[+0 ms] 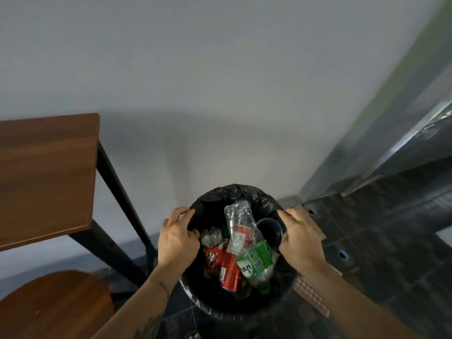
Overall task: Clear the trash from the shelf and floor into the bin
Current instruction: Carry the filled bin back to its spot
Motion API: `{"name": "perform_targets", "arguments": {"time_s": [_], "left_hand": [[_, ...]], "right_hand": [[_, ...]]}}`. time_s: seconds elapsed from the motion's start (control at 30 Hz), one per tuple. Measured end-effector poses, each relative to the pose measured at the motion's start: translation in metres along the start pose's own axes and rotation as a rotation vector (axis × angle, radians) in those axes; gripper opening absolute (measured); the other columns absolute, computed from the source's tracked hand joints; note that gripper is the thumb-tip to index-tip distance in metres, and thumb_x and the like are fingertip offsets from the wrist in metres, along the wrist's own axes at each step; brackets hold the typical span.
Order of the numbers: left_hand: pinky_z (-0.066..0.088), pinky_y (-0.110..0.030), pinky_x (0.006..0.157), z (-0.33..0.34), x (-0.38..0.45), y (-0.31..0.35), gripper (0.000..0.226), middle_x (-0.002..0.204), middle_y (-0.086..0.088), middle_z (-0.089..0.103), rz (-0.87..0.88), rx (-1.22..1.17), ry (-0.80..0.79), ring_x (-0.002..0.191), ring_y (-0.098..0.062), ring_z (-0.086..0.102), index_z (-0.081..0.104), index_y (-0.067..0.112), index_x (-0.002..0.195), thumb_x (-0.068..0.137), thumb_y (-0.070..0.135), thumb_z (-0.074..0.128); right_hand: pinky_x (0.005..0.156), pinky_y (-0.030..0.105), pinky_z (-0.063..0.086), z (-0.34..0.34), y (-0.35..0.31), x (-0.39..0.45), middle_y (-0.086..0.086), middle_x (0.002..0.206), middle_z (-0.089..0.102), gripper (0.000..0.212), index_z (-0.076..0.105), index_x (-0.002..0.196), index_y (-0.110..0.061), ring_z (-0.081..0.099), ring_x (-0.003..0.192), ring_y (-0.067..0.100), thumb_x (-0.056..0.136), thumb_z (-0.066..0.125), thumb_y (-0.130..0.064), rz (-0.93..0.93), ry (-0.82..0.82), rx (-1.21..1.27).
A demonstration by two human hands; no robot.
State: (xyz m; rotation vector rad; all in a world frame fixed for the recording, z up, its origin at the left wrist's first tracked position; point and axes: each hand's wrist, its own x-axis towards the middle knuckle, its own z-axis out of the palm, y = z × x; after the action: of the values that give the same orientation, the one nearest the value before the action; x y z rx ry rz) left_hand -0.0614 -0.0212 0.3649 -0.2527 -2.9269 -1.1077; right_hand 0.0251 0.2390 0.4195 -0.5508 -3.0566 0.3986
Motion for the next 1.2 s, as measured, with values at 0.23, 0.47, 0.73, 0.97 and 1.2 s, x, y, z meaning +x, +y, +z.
{"name": "perform_targets", "arguments": {"time_s": [0.23,0.47,0.73,0.97,1.2], "left_hand": [[0.048,-0.037,0.095,0.080,0.049,-0.055,0.064,0.138,0.019,0.030,-0.184,0.175,-0.079,0.116,-0.018,0.037,0.045,0.020,0.142,0.080,0.008,0.050],[0.048,-0.038,0.094,0.204,0.067,-0.177,0.068,0.143,0.005,0.036,-0.317,0.289,-0.082,0.110,-0.029,0.044,0.044,0.013,0.143,0.077,0.005,0.058],[0.037,-0.028,0.084,0.317,0.046,-0.316,0.075,0.145,0.010,0.034,-0.468,0.304,-0.122,0.116,-0.026,0.043,0.040,0.019,0.148,0.076,0.003,0.055],[0.037,-0.028,0.083,0.359,0.028,-0.370,0.074,0.148,0.009,0.034,-0.547,0.286,-0.127,0.114,-0.028,0.044,0.039,0.020,0.148,0.076,0.005,0.051],[0.037,-0.028,0.086,0.370,0.023,-0.385,0.072,0.151,0.010,0.030,-0.563,0.240,-0.147,0.116,-0.026,0.043,0.039,0.021,0.148,0.079,0.008,0.053]], "right_hand": [[0.094,0.043,0.051,0.116,0.023,0.111,0.006,0.144,0.046,0.070,0.046,0.144,-0.013,0.051,0.123,0.031,0.076,0.061,0.001,-0.120,-0.196,0.037],[0.086,0.044,0.052,0.307,0.046,0.176,0.009,0.142,0.045,0.071,0.048,0.142,-0.009,0.053,0.114,0.037,0.074,0.061,0.004,-0.239,-0.274,0.088],[0.083,0.049,0.053,0.491,0.056,0.192,0.011,0.138,0.047,0.066,0.049,0.140,-0.005,0.055,0.110,0.040,0.075,0.043,-0.015,-0.337,-0.327,0.156],[0.086,0.043,0.052,0.563,0.060,0.187,0.006,0.145,0.039,0.076,0.041,0.146,-0.007,0.050,0.118,0.035,0.073,0.056,0.006,-0.377,-0.431,0.108],[0.087,0.040,0.047,0.581,0.057,0.190,0.004,0.151,0.032,0.082,0.034,0.149,-0.008,0.043,0.117,0.034,0.072,0.060,0.001,-0.401,-0.462,0.059]]}}
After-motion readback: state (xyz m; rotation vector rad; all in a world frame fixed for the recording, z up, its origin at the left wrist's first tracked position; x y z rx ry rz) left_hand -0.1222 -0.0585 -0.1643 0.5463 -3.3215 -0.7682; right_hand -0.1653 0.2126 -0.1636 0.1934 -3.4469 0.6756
